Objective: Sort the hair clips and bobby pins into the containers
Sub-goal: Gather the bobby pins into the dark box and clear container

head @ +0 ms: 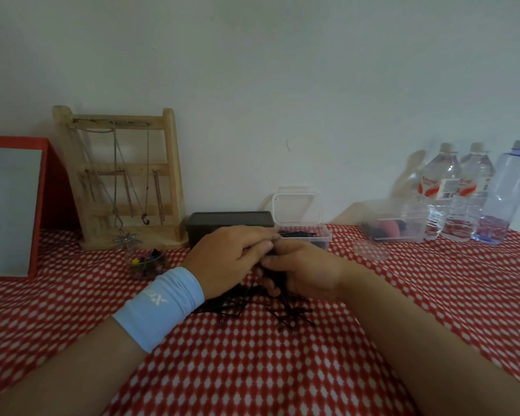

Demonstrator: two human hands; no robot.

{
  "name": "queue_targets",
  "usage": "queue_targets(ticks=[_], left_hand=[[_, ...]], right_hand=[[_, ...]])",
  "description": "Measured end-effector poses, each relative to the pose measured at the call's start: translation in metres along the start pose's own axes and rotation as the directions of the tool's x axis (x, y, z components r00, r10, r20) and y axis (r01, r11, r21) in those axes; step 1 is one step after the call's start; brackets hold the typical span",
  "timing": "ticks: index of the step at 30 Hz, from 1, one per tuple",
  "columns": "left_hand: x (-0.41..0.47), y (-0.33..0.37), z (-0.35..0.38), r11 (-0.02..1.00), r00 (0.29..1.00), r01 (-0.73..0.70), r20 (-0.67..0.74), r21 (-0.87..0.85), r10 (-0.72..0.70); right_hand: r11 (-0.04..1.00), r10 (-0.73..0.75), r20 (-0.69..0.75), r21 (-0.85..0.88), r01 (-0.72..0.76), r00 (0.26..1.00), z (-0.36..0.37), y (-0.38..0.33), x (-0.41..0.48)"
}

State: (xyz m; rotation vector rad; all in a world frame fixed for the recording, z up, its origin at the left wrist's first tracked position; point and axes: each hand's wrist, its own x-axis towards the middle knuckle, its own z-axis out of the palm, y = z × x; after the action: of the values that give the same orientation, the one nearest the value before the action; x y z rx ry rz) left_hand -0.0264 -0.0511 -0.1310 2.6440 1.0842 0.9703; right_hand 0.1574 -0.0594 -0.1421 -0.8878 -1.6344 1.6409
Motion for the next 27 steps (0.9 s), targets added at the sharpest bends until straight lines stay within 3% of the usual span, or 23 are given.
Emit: queue_targets(ticks=[3,5,7,9,12,15,17,20,21,23,27], left_hand=[[0.004,-0.001,0.0,0.992,0.99,0.089,-0.104,-0.092,-0.099],[0.006,0.003,-0.001,0.956,0.972,0.146,-0.14,-0.254,-0.186],[0.005,0.007,-0.003,0.937,0.974,0.111,-0.151,-0.33,-0.169],[0.004,0.007,-0.006,0.958,0.992,0.066,-0.087,-0.28,-0.094],[0.002,0.003,-0.009,0.962,0.993,0.111,0.072,-0.249,-0.095],[0.004,-0.001,-0.01,0.903,0.978,0.17,0.177,-0.393,-0.107],[0.006,-0.002,-0.007,0.777,0.967,0.247,0.203,-0.579,-0.156],[0.01,-0.002,0.006,0.402,0.917,0.349,0.218,-0.847,-0.335],[0.011,0.0,0.01,0.372,0.902,0.365,0.224,-0.854,-0.369],[0.01,0.007,0.017,0.475,0.893,0.419,0.256,-0.774,-0.371],[0.005,0.015,0.025,0.512,0.868,0.493,0.357,-0.703,-0.345]], right_hand=[[1.0,-0.005,0.028,-0.022,0.005,1.0,0.0,-0.001,0.0],[1.0,0.0,0.041,-0.015,0.0,0.999,0.0,-0.002,-0.001],[1.0,0.008,0.034,-0.025,-0.007,0.999,0.001,-0.003,-0.003],[1.0,0.01,0.019,-0.005,-0.01,1.0,0.001,-0.003,-0.002],[0.999,0.006,0.023,0.044,-0.007,1.0,-0.001,-0.003,-0.002],[1.0,0.008,0.045,0.016,-0.009,0.999,0.0,-0.002,-0.003],[0.995,-0.031,0.02,0.093,0.029,0.999,-0.001,-0.003,-0.002],[0.931,-0.186,-0.089,0.302,0.205,0.978,-0.003,-0.009,0.002],[0.89,-0.228,-0.144,0.37,0.266,0.963,-0.004,-0.011,0.003],[0.828,-0.28,-0.252,0.424,0.366,0.926,-0.008,-0.014,0.004],[0.837,-0.312,-0.328,0.35,0.421,0.892,-0.005,-0.015,0.004]])
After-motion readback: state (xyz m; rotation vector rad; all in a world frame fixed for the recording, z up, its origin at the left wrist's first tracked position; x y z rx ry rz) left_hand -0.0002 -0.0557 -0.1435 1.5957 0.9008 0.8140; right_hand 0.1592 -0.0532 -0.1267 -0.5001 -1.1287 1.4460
